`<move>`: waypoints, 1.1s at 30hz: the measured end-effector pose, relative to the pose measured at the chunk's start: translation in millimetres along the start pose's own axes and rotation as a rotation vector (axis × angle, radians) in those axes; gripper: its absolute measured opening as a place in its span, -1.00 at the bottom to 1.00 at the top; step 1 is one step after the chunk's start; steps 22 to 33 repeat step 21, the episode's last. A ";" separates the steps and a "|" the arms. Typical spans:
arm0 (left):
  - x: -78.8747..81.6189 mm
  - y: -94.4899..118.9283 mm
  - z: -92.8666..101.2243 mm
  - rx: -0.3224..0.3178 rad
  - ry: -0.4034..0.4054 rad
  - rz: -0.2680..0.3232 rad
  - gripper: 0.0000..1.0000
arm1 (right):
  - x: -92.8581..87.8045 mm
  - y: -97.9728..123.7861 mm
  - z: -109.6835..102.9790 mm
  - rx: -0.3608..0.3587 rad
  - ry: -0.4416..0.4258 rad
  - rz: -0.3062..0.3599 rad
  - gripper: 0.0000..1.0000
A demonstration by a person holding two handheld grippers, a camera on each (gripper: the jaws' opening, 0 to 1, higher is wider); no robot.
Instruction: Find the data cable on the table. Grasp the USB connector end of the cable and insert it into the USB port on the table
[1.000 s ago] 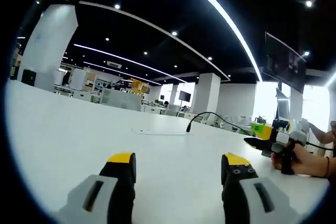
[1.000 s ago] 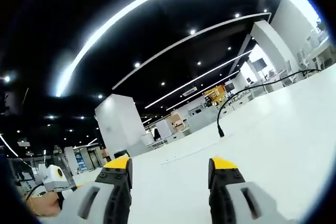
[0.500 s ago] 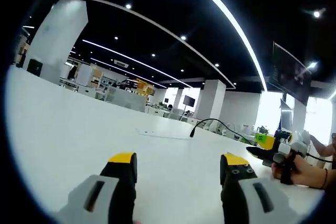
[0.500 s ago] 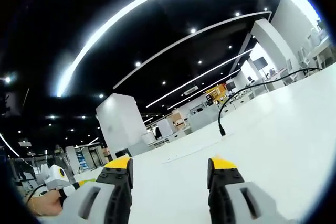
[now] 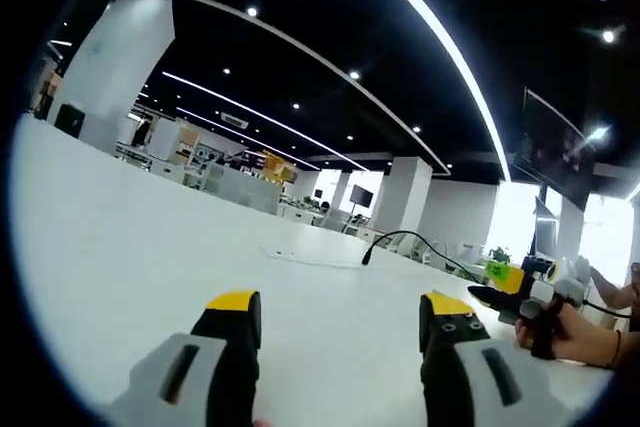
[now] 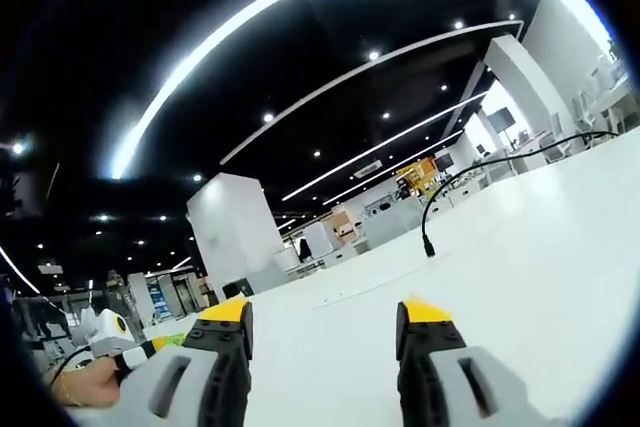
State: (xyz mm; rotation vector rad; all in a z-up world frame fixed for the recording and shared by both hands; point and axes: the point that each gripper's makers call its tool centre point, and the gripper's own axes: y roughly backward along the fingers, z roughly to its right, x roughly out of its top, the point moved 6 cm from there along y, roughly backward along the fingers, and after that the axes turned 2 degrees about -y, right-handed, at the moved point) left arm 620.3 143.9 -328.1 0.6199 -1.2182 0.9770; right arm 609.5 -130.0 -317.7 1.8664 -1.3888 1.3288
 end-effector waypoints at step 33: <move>18.9 5.6 10.3 -0.014 -0.039 0.101 0.26 | 13.1 4.0 -21.2 0.098 0.045 0.075 0.27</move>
